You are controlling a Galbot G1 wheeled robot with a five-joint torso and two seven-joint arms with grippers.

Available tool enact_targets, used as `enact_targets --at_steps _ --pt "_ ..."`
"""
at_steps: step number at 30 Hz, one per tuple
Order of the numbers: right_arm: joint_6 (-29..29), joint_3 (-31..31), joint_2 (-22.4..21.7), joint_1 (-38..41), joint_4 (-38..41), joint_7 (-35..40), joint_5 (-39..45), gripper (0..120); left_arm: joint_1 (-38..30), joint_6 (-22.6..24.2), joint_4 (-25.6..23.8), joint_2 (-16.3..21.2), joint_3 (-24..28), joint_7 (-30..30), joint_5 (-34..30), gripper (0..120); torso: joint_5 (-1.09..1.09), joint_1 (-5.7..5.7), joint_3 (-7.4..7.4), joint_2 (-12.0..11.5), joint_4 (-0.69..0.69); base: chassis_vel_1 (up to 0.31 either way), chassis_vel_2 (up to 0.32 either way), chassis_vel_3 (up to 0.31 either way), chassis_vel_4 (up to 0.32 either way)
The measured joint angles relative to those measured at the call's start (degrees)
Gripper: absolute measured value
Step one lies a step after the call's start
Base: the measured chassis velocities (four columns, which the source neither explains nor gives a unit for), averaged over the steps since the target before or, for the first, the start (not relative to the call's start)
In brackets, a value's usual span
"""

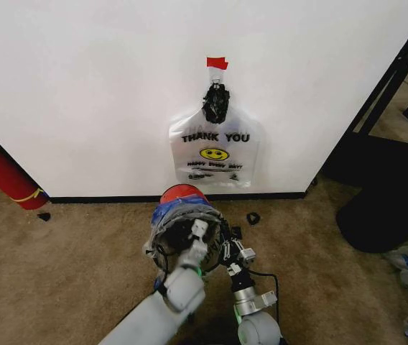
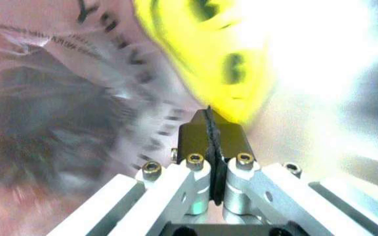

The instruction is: Pick up the garbage bag from the wall and place it over the trash bin.

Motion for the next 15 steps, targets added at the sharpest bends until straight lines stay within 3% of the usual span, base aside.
enact_targets --at_steps 7,9,15 --pt "-1.28 0.87 1.36 2.2 -1.49 3.75 4.4 0 5.77 -1.09 -9.87 3.57 0.94 1.48 -0.92 0 0.12 0.0 0.0 0.0 0.05 0.0 0.0 0.0 0.0" --pt "-1.69 1.1 1.54 2.53 -1.44 5.7 5.58 0 8.08 -1.49 -12.29 5.53 -0.24 1.7 -0.94 8 0.2 0.0 0.0 0.0 0.01 0.0 0.0 0.0 0.0" --pt "-3.12 1.41 1.0 2.46 -0.12 9.1 8.49 0 14.03 -2.74 -17.83 11.21 -5.75 2.63 -0.88 27 0.08 0.0 0.0 0.0 0.0 0.0 0.0 0.0 0.0"
